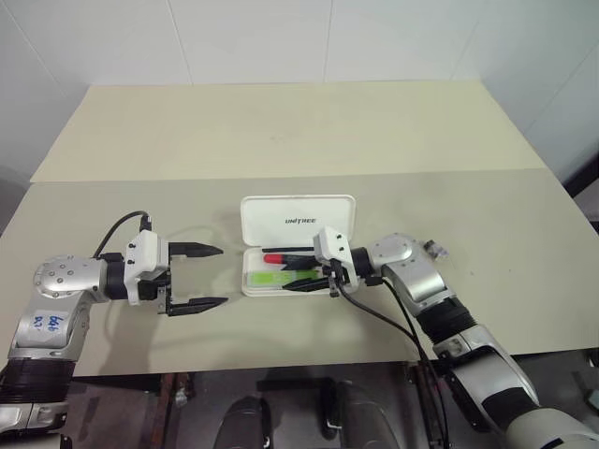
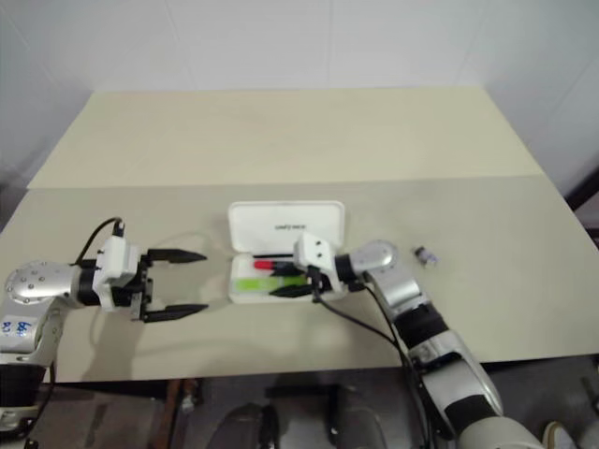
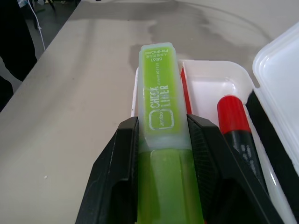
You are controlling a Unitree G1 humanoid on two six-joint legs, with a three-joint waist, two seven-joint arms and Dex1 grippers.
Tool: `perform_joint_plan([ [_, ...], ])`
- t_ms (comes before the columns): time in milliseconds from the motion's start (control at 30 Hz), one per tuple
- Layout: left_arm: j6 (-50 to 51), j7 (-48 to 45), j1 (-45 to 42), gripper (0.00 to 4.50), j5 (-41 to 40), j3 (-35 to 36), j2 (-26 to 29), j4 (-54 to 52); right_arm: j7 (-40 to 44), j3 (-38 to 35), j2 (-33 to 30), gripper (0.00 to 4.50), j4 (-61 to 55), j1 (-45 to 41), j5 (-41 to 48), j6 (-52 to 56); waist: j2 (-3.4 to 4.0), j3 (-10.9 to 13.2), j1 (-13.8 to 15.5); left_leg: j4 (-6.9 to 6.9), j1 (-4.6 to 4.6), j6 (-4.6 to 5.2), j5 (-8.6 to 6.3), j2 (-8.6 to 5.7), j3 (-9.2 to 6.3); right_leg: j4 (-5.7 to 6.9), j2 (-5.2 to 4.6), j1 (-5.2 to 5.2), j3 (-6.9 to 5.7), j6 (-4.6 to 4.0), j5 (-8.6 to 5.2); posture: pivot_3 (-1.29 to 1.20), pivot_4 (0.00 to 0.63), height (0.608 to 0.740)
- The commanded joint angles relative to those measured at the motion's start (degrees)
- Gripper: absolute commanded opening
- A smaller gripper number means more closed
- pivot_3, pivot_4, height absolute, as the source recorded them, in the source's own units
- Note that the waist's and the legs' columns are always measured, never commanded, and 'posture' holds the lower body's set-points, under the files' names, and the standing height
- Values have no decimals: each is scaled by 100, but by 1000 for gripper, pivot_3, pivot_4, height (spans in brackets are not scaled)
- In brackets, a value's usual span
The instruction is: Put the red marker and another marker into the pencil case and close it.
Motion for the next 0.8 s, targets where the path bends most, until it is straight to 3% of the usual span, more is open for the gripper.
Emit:
perform_joint_plan([
  [33, -9, 19, -69, 4500, -76, 64, 20, -147, 28, -17, 95, 2192, -71, -83, 7, -70, 0, 0, 1, 0, 0, 0, 0, 0, 0, 0, -2, 0, -1, 0, 0, 0, 150, 740],
  [233, -49, -3, -122, 4500, -50, 19, -6, -73, -100, -221, 210, 4454, -496, -157, 233, 147, 0, 0, 0, -2, -1, -1, 1, -4, -2, 0, -10, 0, -4, 0, 0, 0, 150, 740],
  [533, -72, -38, -296, 4500, -19, -100, -74, 42, -223, -652, -258, 4454, -2207, 207, 910, 1128, 1, 1, 31, -5, -3, 2, 0, -11, -10, -2, -23, 0, -11, 0, -1, 0, 150, 740],
  [667, -31, -15, -380, 4500, -64, -190, -165, 12, -500, -1309, -955, 4454, -3453, 990, 1464, 1882, 1, 1, 62, -8, -14, 5, 0, -20, -17, -9, -33, 1, -19, 1, 0, 0, 150, 740],
  [800, 109, 26, -428, 4500, -130, -252, -257, -90, -715, -1897, -1627, 4454, -3802, 1593, 1657, 2191, 0, 1, 45, -7, -14, 32, -13, -26, -11, -22, -35, 2, -18, 11, 4, 0, 150, 740],
])
